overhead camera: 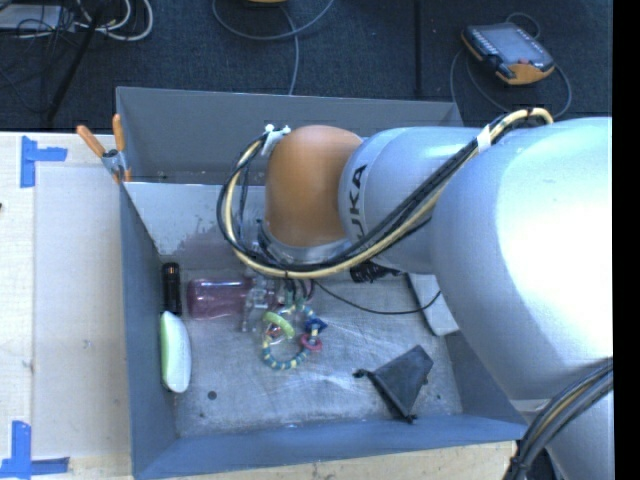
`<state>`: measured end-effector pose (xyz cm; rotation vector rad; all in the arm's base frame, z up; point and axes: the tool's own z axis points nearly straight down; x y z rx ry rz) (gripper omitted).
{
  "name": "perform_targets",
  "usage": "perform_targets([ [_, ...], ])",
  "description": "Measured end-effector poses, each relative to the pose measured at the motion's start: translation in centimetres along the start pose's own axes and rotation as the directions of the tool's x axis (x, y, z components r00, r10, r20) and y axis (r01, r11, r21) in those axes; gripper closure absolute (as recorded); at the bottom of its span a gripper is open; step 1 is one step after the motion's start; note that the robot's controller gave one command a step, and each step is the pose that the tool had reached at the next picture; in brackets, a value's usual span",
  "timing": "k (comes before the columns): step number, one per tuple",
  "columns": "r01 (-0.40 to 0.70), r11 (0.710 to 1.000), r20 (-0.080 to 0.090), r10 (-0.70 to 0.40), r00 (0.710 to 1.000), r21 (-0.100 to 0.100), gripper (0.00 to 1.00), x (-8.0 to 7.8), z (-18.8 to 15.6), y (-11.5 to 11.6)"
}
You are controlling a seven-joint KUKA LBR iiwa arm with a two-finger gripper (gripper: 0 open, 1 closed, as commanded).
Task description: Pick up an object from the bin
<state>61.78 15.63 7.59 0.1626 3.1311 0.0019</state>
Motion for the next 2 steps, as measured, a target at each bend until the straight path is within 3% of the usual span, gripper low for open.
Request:
perform_targets([
  [2,-0.001,1.0,-0.01,0.001,1.0,0.003,1.0,0.2,-1.9,-0.1],
])
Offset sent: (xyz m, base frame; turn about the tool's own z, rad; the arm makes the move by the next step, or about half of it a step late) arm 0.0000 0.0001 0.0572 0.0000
